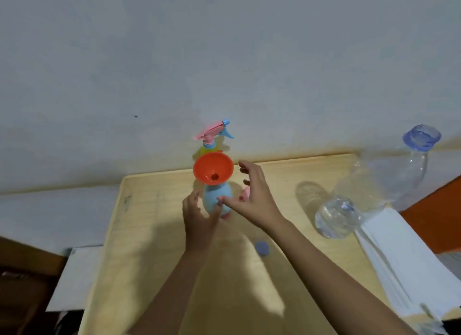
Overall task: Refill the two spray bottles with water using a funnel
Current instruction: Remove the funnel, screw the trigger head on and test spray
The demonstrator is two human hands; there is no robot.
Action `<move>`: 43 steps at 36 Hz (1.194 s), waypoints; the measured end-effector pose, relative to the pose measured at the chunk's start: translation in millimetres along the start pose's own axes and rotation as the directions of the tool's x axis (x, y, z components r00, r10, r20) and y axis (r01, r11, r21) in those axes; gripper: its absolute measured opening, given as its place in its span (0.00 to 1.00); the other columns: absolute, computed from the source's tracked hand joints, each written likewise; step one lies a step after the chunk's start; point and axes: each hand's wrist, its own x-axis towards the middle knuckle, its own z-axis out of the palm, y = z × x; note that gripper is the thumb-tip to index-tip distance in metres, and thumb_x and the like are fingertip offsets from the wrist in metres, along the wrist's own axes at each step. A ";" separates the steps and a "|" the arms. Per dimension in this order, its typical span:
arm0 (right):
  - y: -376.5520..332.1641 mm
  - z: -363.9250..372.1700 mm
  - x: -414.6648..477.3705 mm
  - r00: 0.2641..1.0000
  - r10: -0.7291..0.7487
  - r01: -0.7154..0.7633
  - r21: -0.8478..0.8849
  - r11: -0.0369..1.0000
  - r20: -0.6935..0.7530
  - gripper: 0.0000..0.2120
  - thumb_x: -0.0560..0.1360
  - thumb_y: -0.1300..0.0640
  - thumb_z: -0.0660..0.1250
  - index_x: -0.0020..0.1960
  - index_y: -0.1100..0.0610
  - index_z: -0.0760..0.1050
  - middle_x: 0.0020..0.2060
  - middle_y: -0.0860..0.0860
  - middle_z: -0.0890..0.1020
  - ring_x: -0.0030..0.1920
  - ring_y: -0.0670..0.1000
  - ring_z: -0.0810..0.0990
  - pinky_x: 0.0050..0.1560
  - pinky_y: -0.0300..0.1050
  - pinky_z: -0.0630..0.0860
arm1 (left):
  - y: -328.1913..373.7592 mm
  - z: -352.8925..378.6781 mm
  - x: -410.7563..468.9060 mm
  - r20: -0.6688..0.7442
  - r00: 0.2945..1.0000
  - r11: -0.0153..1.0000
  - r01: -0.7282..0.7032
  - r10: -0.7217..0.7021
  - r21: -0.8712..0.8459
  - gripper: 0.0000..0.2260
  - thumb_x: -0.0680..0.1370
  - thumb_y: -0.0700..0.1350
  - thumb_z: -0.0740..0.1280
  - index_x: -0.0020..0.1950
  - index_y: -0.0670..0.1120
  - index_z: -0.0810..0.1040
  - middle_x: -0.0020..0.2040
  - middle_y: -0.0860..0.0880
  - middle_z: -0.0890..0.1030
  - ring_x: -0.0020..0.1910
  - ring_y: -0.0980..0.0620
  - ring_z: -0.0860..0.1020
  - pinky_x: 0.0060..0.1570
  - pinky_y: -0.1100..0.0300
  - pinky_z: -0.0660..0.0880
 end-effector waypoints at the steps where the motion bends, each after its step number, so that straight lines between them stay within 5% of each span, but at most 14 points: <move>1: -4.5 4.0 9.3 0.999 0.006 -0.007 0.012 1.000 0.035 0.40 0.64 0.50 0.78 0.68 0.47 0.60 0.62 0.44 0.65 0.64 0.42 0.66 0.58 0.28 0.66 | -0.5 -0.7 6.4 0.033 0.999 1.000 -0.024 0.024 0.011 0.39 0.65 0.64 0.66 0.68 0.41 0.68 0.59 0.49 0.71 0.61 0.46 0.73 0.58 0.49 0.73; 5: -13.5 18.5 34.6 0.996 0.018 -0.018 -0.003 1.000 0.085 0.44 0.62 0.48 0.79 0.70 0.48 0.58 0.63 0.45 0.65 0.60 0.39 0.64 0.51 0.20 0.62 | 0.9 1.6 29.7 0.131 0.985 0.991 -0.117 0.109 0.060 0.36 0.64 0.62 0.66 0.65 0.40 0.71 0.56 0.46 0.75 0.57 0.49 0.73 0.51 0.68 0.68; 9: -11.1 28.0 44.8 0.996 0.060 -0.059 -0.024 0.998 0.072 0.44 0.62 0.49 0.79 0.71 0.54 0.59 0.65 0.50 0.68 0.59 0.42 0.65 0.53 0.29 0.62 | 2.3 7.2 32.3 0.111 0.989 0.996 -0.091 0.093 -0.021 0.29 0.63 0.59 0.67 0.60 0.48 0.71 0.51 0.56 0.74 0.50 0.59 0.73 0.48 0.79 0.65; 12: -7.5 31.7 47.9 0.996 0.080 -0.080 -0.006 0.997 0.034 0.42 0.62 0.51 0.80 0.70 0.55 0.62 0.64 0.51 0.70 0.61 0.46 0.69 0.53 0.33 0.64 | -4.9 10.6 33.3 0.095 0.991 0.996 -0.092 0.091 0.006 0.28 0.67 0.56 0.70 0.60 0.40 0.73 0.54 0.51 0.74 0.53 0.55 0.73 0.51 0.72 0.69; 16: -6.6 29.1 48.3 0.997 0.082 -0.082 0.043 0.996 0.009 0.40 0.62 0.54 0.80 0.68 0.53 0.64 0.62 0.49 0.71 0.59 0.45 0.70 0.49 0.26 0.64 | -11.4 12.5 34.2 0.096 0.993 0.998 -0.064 0.066 -0.022 0.19 0.72 0.42 0.73 0.59 0.48 0.71 0.55 0.50 0.75 0.55 0.50 0.74 0.52 0.58 0.71; 23: -10.0 0.0 54.2 0.988 0.038 -0.019 0.132 0.991 -0.147 0.40 0.58 0.51 0.80 0.65 0.53 0.67 0.62 0.50 0.74 0.61 0.47 0.74 0.59 0.41 0.73 | -17.7 6.2 32.7 0.118 0.992 0.998 -0.046 0.052 -0.053 0.26 0.68 0.56 0.73 0.64 0.53 0.71 0.58 0.57 0.74 0.60 0.57 0.73 0.59 0.52 0.74; 28: 24.6 -31.0 46.1 0.958 0.170 -0.165 0.039 0.986 -0.233 0.40 0.58 0.55 0.82 0.65 0.57 0.67 0.62 0.53 0.73 0.61 0.52 0.73 0.62 0.50 0.72 | -24.0 -0.7 29.2 0.157 0.987 0.996 -0.023 0.036 -0.085 0.30 0.67 0.60 0.71 0.66 0.51 0.72 0.62 0.54 0.75 0.61 0.57 0.72 0.59 0.49 0.74; 34: 82.9 -48.7 2.2 0.897 0.395 -0.429 -0.173 0.887 -0.200 0.39 0.59 0.57 0.81 0.64 0.63 0.67 0.58 0.57 0.73 0.54 0.51 0.72 0.48 0.37 0.64 | -29.1 -5.4 25.2 0.156 0.987 0.996 -0.025 0.038 -0.087 0.29 0.68 0.56 0.72 0.66 0.51 0.71 0.63 0.54 0.74 0.62 0.56 0.72 0.60 0.50 0.74; 43: 108.0 -43.4 -23.6 0.876 0.450 -0.482 -0.299 0.824 -0.173 0.43 0.60 0.53 0.81 0.67 0.63 0.63 0.61 0.59 0.69 0.61 0.57 0.70 0.56 0.41 0.66 | -30.6 -10.8 18.2 0.184 0.982 0.994 -0.012 0.031 -0.105 0.27 0.67 0.60 0.69 0.65 0.59 0.69 0.63 0.60 0.72 0.63 0.57 0.70 0.60 0.52 0.73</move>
